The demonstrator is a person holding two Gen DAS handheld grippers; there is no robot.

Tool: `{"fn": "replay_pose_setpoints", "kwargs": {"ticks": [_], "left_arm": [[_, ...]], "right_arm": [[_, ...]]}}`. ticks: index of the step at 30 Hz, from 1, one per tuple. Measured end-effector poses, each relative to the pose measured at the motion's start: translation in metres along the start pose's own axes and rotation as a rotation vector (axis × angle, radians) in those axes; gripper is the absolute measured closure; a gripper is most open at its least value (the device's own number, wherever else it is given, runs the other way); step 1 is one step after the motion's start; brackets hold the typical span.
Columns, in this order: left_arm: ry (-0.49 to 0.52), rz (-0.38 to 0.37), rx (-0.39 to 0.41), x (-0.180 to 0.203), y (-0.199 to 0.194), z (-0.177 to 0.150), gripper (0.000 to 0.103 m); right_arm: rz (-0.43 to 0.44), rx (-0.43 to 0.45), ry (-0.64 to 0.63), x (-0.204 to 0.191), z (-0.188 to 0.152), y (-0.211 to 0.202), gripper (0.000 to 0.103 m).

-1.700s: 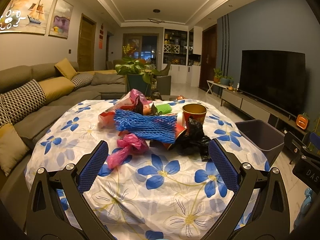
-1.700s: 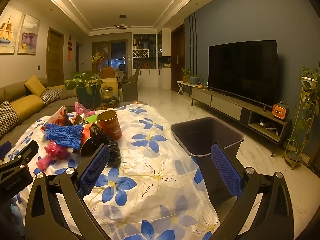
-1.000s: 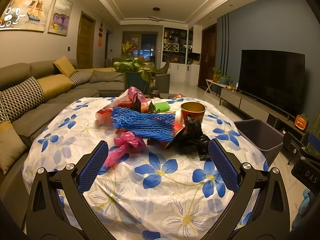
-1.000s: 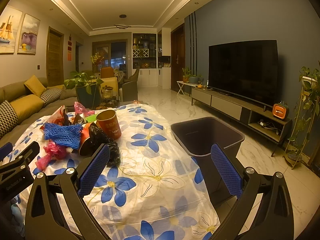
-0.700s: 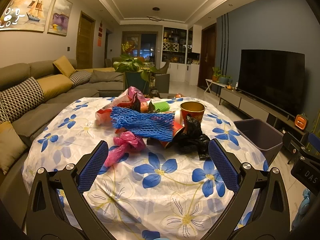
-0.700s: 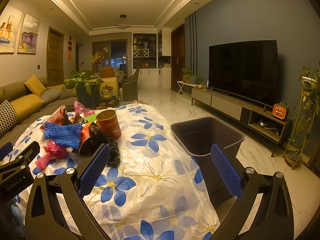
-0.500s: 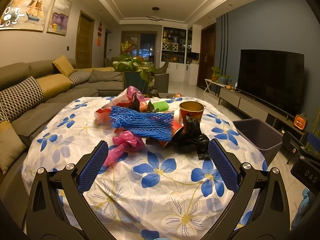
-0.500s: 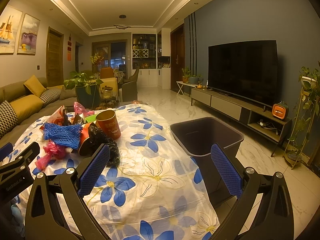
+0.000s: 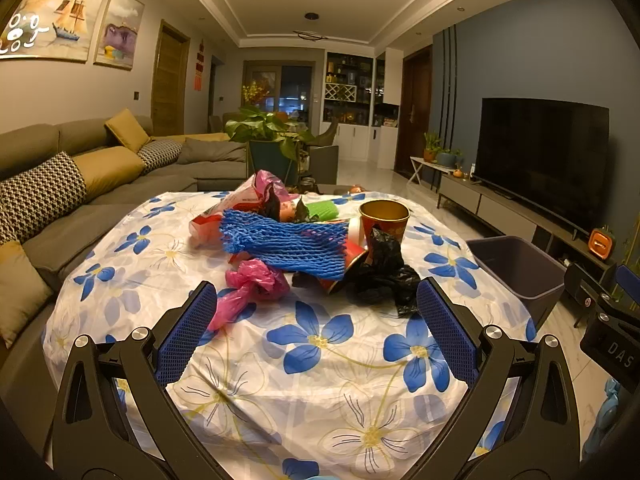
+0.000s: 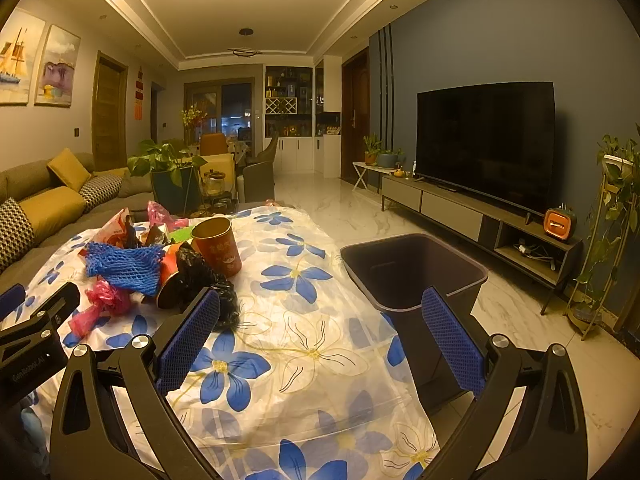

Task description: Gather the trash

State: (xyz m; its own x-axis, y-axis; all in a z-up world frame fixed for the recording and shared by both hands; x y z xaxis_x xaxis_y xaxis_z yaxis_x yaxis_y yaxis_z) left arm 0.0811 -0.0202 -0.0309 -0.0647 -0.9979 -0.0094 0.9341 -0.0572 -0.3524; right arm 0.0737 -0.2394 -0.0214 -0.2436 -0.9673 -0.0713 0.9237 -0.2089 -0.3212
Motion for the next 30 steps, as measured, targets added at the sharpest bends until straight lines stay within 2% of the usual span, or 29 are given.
{"fn": "replay_pose_setpoints", "kwargs": {"ticks": [30], "left_arm": [[0.008,-0.003,-0.005,0.0018,0.002,-0.0036,0.004]], "right_arm": [[-0.003,-0.002,0.0,-0.001,-0.0009,-0.0002,0.005]]}}
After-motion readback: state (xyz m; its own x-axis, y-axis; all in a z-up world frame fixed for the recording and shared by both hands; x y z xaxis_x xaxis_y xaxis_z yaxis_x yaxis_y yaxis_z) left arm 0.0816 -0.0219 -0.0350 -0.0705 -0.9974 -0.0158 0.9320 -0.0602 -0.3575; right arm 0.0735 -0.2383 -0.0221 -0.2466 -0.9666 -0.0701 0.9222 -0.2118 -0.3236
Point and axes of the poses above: each gripper's, at about its wrist camera, not at the fingertips, and y roughly the way its jaws point, x to its right, z to its top, the point moved 8 cm from there along y, roughly the way its jaws point, and after that the axes turned 4 degrees about y, right-handed, at the moved point
